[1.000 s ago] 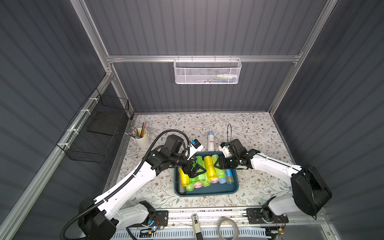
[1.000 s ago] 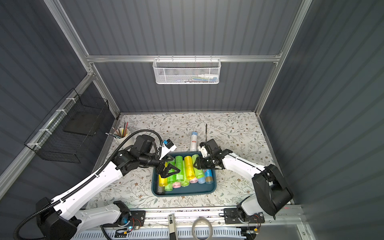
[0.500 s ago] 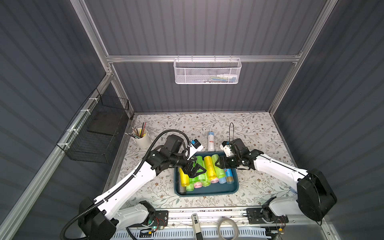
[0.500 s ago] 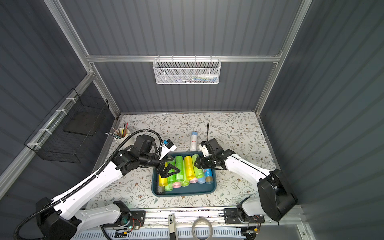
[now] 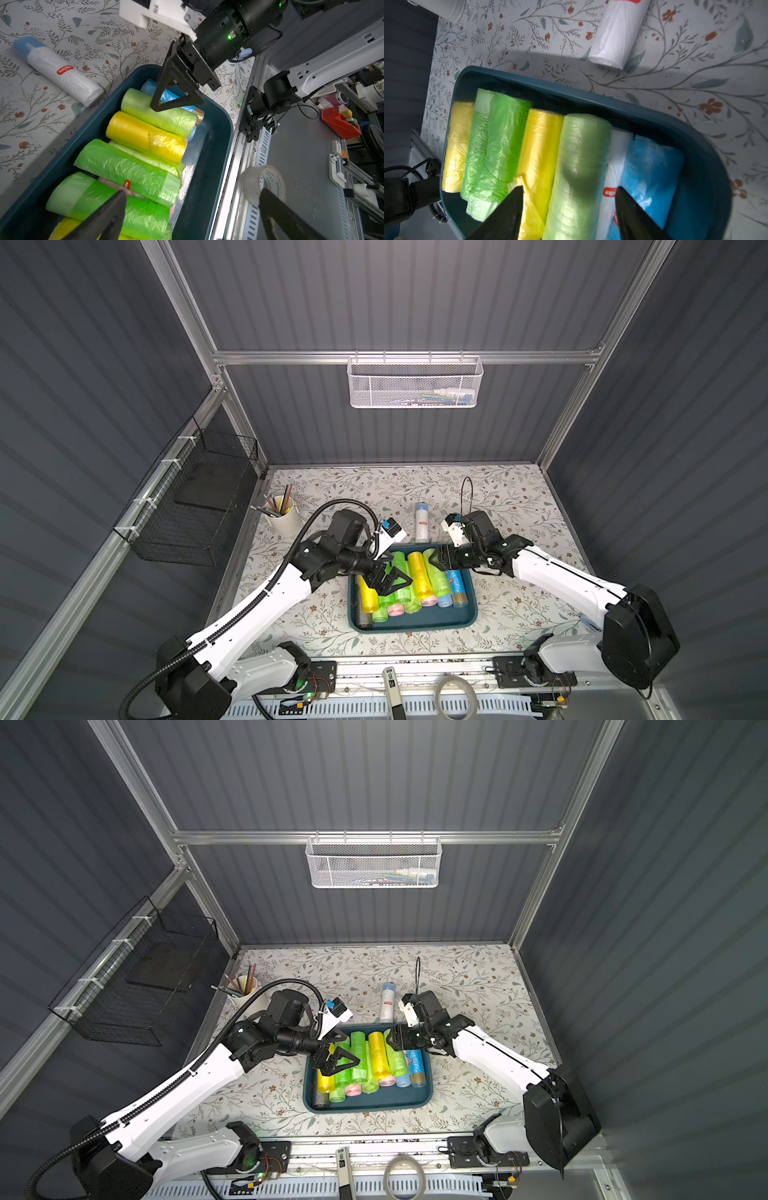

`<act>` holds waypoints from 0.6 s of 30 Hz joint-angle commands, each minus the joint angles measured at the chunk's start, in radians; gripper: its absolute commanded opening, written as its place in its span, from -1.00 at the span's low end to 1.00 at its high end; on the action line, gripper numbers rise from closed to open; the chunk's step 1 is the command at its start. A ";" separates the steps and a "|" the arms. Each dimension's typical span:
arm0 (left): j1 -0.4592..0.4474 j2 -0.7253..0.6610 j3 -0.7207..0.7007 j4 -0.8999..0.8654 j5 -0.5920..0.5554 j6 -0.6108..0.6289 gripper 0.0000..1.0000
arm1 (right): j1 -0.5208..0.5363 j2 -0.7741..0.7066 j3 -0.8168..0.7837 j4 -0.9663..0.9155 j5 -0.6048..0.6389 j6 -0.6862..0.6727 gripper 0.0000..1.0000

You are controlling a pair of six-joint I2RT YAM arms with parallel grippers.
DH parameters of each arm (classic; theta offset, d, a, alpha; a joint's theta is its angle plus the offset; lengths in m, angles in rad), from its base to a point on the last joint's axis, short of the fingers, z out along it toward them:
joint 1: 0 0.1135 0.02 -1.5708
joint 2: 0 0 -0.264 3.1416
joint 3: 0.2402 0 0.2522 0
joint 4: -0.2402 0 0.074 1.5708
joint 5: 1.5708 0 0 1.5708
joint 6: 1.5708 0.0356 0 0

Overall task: Put the roll of trash bags into the storage box
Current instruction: Place the roll of trash bags in the storage box.

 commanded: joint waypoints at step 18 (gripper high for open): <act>0.000 -0.080 -0.018 -0.019 -0.528 -0.070 0.99 | -0.023 0.398 0.392 0.011 0.279 -0.133 0.59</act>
